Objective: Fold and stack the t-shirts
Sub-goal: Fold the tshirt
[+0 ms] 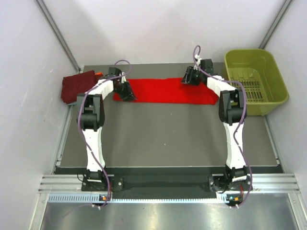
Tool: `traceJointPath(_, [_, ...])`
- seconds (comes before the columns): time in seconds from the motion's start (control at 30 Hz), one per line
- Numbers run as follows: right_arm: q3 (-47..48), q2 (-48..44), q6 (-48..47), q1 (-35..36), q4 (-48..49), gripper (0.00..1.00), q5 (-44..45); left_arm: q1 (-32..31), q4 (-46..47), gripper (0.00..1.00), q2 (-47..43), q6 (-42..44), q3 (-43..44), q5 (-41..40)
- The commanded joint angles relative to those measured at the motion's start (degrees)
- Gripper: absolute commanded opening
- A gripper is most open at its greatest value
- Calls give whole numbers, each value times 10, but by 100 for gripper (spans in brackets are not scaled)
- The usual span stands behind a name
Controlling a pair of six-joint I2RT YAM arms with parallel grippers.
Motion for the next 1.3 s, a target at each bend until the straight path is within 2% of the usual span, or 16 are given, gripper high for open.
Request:
traceJointPath(0.0, [50, 15, 16, 8, 42, 52, -1, 3, -13, 33, -32, 12, -7, -15])
traceJointPath(0.27, [87, 26, 36, 32, 70, 52, -5, -5, -14, 33, -26, 14, -5, -19])
traceJointPath(0.5, [52, -34, 35, 33, 57, 53, -14, -5, -17, 33, -39, 17, -5, -33])
traceJointPath(0.7, [-43, -140, 12, -9, 36, 54, -6, -1, -14, 33, -67, 14, -20, -33])
traceJointPath(0.83, [-86, -190, -38, -32, 8, 55, -11, 3, -9, 33, -85, 19, -25, -36])
traceJointPath(1.0, [-147, -250, -65, -56, -15, 56, -6, 8, -23, 36, -95, 54, 42, -69])
traceJointPath(1.1, [-188, -271, -80, -61, -24, 56, 6, 20, -30, 40, -92, 63, 53, -87])
traceJointPath(1.13, [-208, -274, -83, -61, -29, 56, 9, 27, -32, 45, -91, 64, 52, -99])
traceJointPath(1.27, [-248, -283, -84, -60, -37, 56, -1, 43, -39, 50, -83, 67, 41, -109])
